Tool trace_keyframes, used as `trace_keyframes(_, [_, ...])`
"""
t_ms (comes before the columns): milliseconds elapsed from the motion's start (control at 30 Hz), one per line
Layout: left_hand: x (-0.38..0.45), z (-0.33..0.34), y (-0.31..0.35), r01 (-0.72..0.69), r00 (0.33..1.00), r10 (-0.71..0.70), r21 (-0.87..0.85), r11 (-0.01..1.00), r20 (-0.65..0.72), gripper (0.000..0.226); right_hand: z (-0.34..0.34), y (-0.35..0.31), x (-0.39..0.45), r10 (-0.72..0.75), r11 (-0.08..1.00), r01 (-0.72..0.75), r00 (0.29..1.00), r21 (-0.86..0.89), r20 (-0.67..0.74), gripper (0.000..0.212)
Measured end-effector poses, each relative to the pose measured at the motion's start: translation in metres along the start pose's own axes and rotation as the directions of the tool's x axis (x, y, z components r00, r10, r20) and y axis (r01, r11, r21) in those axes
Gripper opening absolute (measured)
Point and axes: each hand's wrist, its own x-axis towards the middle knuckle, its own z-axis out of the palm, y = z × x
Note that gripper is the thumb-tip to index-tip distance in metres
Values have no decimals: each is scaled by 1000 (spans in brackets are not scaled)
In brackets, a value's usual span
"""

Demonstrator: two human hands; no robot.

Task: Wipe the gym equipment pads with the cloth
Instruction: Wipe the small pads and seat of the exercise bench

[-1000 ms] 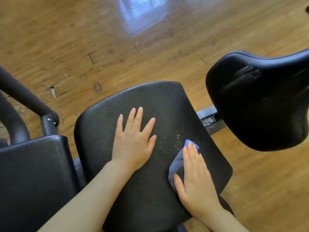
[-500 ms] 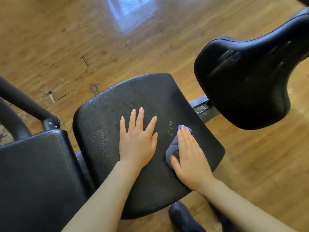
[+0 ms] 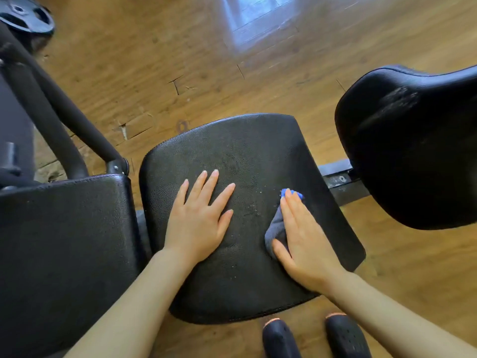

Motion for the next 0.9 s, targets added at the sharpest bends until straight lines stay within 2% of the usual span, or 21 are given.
trace_keyframes(67, [-4,0,2,13,1000,-13,-4,1000,6,51,-1,-1,-11,-45,999,45,998,-24,35,79])
trace_keyframes(167, [-1,0,5,18,1000,-18,-4,1000,2,51,-4,-2,23,-71,995,71,997,-71,2,79])
trace_keyframes(300, [-2,1,5,20,1000,-20,-1,1000,-14,50,1,-11,68,-2,997,-3,998,-73,-59,78])
trace_keyframes(500, [-4,-2,5,16,1000,-16,-2,1000,-3,50,2,-1,-22,-64,997,64,998,-43,7,76])
trace_keyframes(600, [-3,-1,6,9,1000,-9,-6,1000,-12,51,1,6,-10,-39,997,38,999,-70,-16,76])
trace_keyframes(733, [0,0,11,49,998,-49,-3,999,-29,51,3,11,46,139,989,-144,984,-44,-111,81])
trace_keyframes(833, [6,4,35,83,996,-83,-29,996,-20,51,5,14,26,124,991,-128,988,-33,-88,84])
trace_keyframes(900, [13,10,60,13,1000,-13,-46,999,-11,51,3,19,-11,87,996,-87,996,-2,-38,83])
